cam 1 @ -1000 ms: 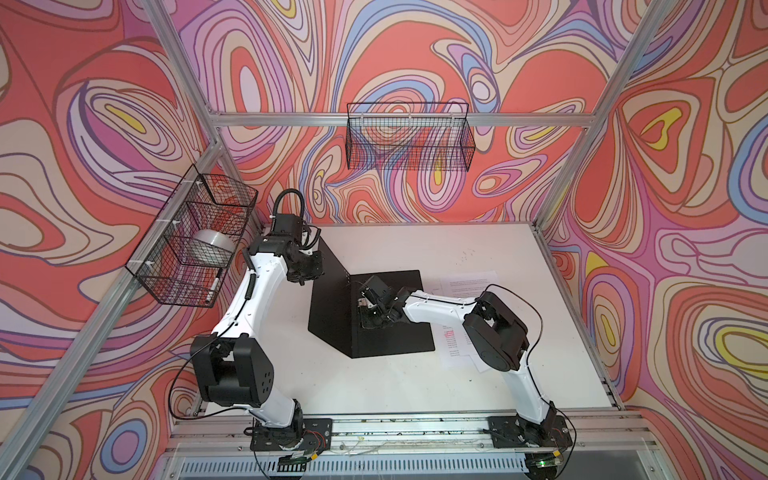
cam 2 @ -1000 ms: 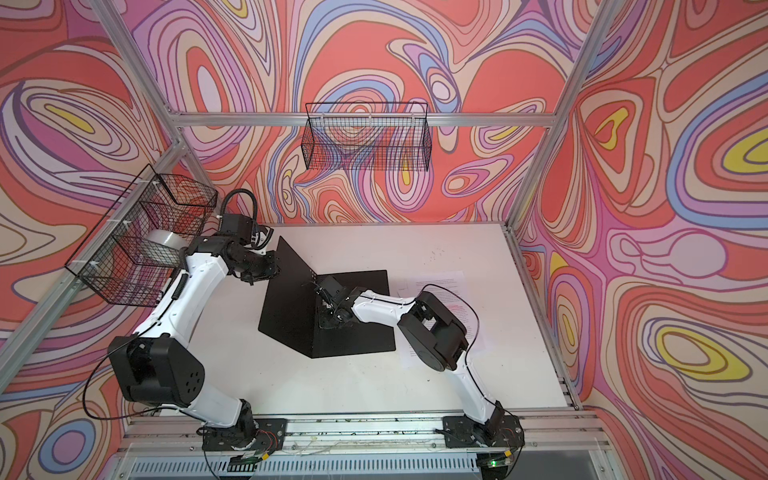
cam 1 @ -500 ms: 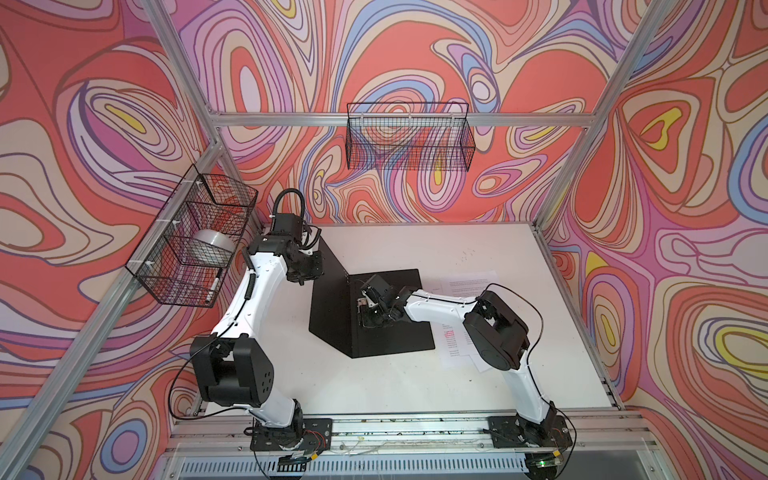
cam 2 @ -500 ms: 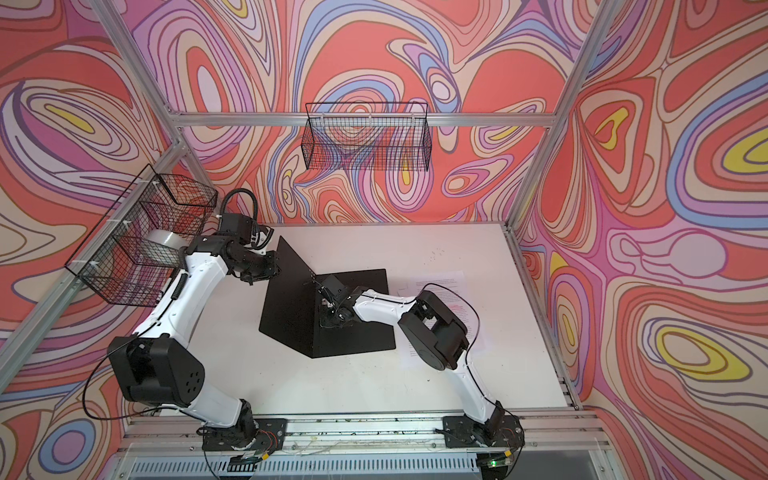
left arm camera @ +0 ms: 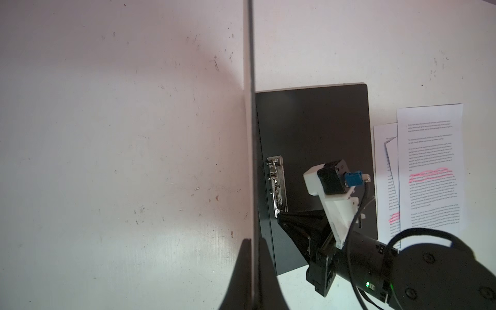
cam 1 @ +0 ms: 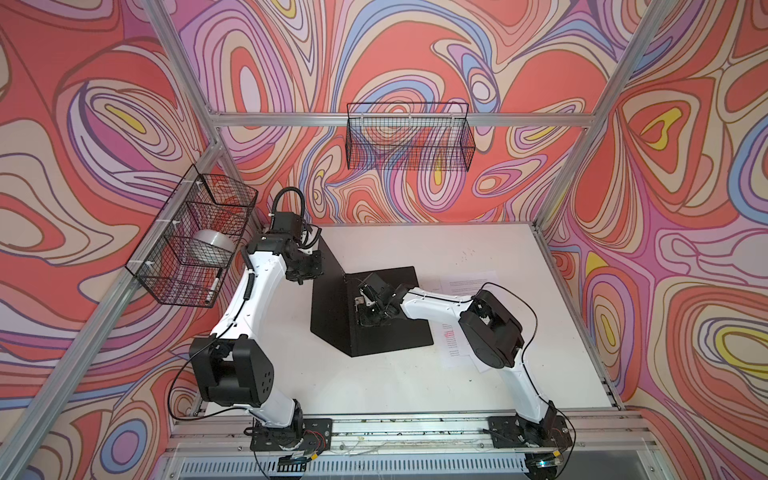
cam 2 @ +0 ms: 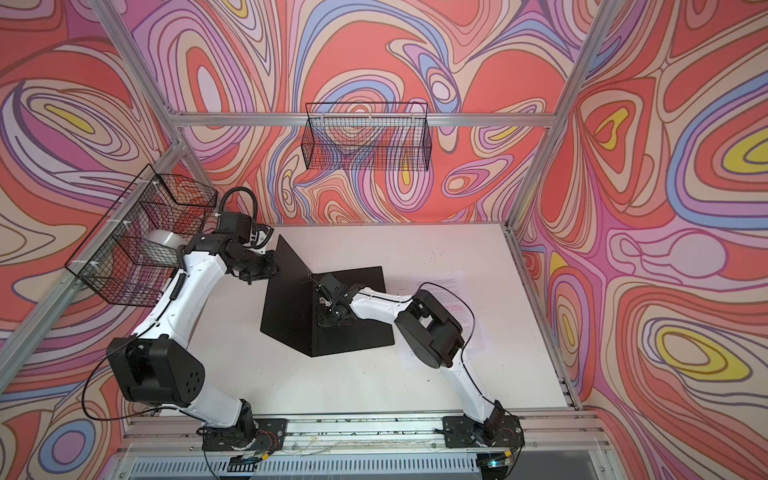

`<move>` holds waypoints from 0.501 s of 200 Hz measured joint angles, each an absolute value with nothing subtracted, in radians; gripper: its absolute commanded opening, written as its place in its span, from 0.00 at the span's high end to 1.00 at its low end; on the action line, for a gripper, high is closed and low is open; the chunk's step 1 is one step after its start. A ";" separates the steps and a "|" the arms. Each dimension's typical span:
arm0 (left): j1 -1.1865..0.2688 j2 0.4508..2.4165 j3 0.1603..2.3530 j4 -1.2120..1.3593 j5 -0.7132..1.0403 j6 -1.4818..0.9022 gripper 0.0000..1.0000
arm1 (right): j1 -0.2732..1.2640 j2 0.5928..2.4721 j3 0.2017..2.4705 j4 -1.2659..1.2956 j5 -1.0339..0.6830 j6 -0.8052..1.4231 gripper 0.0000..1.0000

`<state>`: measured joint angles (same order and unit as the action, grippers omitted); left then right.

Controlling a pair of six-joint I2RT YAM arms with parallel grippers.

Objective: Put the files into the folder

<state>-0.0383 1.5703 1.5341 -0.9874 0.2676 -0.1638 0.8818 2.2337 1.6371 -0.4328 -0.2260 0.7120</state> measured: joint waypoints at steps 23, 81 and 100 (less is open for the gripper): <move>-0.038 1.571 1.536 -0.992 0.266 -0.159 1.00 | 0.881 2.237 1.641 -0.439 -0.225 0.712 1.00; -0.038 1.571 1.537 -0.994 0.261 -0.150 1.00 | 0.881 2.235 1.638 -0.438 -0.218 0.711 1.00; -0.038 1.571 1.537 -0.994 0.259 -0.148 1.00 | 0.882 2.233 1.637 -0.438 -0.212 0.709 1.00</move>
